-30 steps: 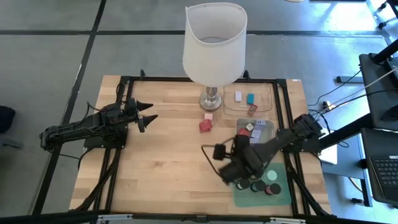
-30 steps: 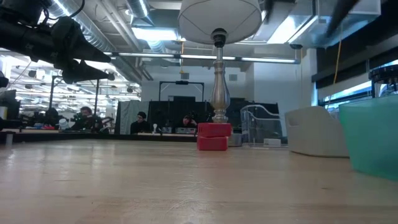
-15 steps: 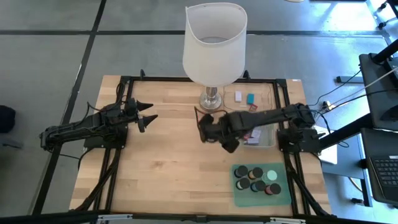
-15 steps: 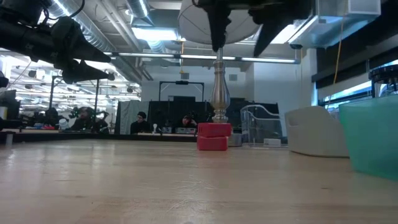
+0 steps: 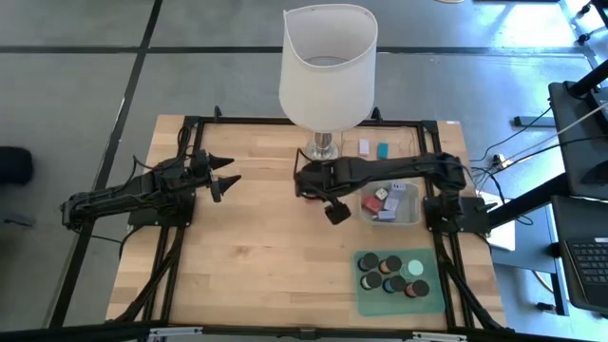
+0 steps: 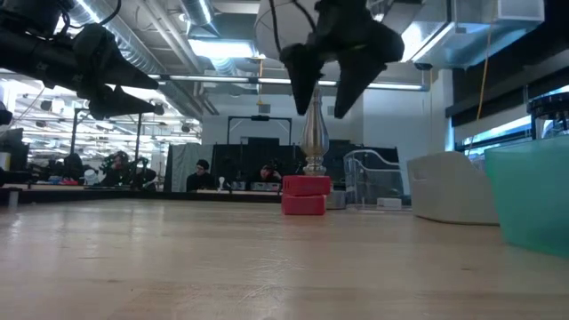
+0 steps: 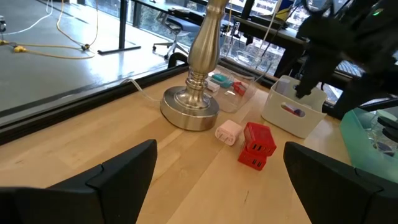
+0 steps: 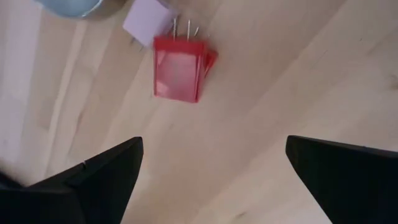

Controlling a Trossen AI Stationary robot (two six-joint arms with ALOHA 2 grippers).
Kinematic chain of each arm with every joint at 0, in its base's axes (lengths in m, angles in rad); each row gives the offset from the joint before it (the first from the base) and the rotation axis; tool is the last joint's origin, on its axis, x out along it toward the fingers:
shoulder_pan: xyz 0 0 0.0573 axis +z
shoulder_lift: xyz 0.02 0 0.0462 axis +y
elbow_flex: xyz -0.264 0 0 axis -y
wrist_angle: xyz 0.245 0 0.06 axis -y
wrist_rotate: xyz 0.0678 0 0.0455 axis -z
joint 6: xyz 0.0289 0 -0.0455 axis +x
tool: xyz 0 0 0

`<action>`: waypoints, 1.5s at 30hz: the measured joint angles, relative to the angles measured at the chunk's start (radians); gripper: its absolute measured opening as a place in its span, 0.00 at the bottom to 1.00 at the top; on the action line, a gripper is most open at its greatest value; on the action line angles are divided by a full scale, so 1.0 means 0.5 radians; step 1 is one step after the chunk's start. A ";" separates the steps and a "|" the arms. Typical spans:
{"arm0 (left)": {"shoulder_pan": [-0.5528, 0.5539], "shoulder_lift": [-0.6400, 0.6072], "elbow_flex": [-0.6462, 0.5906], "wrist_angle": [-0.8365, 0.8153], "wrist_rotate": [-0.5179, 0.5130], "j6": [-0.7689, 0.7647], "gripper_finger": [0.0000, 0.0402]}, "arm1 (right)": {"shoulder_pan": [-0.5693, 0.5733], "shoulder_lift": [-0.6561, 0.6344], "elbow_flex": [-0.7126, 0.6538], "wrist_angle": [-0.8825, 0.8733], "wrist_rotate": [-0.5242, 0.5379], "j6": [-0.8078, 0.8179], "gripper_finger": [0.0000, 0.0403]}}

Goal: Pick & Place Office items
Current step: Put the red charger adapter into the gray bin

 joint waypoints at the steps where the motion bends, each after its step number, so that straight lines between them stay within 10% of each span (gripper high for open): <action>1: 0.000 -0.001 0.000 0.001 -0.001 -0.001 0.87 | -0.018 0.017 0.000 0.000 -0.007 0.030 0.99; 37: 0.000 0.000 0.000 0.001 -0.001 0.000 0.87 | -0.455 0.466 -0.001 0.237 -0.515 -0.349 0.99; 45: 0.000 -0.001 0.000 0.000 -0.001 -0.001 0.87 | -0.455 0.474 -0.001 0.227 -0.505 -0.394 0.85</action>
